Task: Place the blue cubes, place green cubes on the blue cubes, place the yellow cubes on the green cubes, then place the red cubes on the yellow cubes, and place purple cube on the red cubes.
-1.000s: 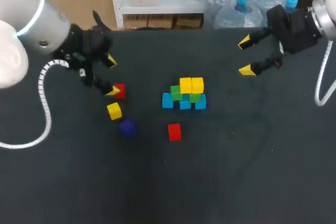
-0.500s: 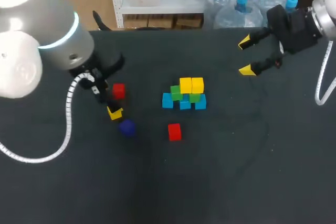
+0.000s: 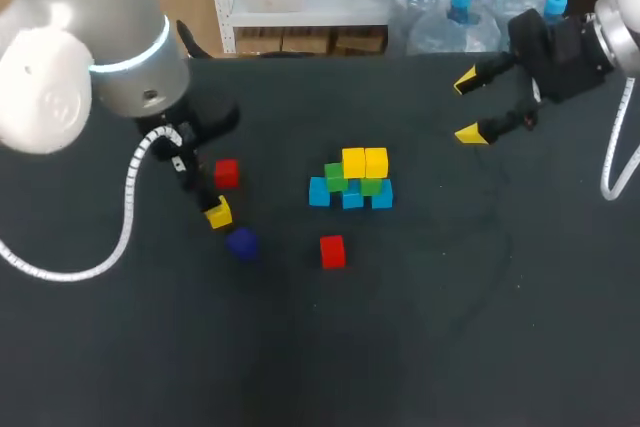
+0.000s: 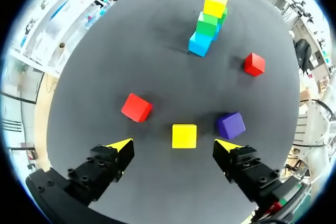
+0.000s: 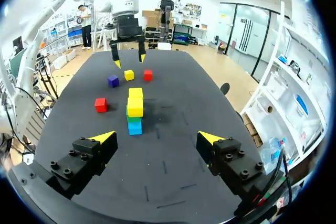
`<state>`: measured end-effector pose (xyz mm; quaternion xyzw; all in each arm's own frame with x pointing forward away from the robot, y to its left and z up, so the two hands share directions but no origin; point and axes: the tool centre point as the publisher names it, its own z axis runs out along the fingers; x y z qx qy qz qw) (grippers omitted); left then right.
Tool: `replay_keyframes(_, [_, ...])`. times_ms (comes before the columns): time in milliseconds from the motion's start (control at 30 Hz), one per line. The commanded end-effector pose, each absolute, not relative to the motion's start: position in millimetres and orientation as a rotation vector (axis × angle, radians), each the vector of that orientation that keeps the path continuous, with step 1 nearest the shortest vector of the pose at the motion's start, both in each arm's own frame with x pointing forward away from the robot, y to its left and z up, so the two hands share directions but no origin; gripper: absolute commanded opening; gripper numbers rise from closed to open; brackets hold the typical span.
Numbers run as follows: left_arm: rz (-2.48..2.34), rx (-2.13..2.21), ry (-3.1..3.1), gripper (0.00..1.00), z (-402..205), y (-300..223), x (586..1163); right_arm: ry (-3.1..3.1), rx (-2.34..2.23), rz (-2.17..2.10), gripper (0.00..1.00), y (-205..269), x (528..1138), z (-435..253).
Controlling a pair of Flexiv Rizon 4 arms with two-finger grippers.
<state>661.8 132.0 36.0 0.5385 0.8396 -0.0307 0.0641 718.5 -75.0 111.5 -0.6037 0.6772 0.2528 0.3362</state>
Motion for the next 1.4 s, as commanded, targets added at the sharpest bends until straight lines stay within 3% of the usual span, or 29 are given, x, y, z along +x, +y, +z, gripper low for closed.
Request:
replay_keyframes(33, [-0.088, 1.657, 2.564, 1.00, 29.0, 127.5, 671.9, 1.764, -1.574, 0.661, 1.00, -75.1, 718.8, 111.1])
replay_keyframes(1300, [-0.097, 1.746, 2.600, 1.00, -5.7, 119.6, 661.7, 1.764, -1.574, 0.661, 1.00, -75.1, 718.8, 111.1])
replay_keyframes(1367, [-0.102, 1.753, 2.600, 0.45, -6.8, 119.1, 661.2, 1.764, -1.574, 0.661, 1.00, -75.1, 718.8, 111.1])
replay_keyframes(1400, [-0.106, 1.755, 2.598, 0.28, -7.2, 118.8, 661.0, 1.764, -1.574, 0.661, 1.00, -75.1, 718.8, 111.1])
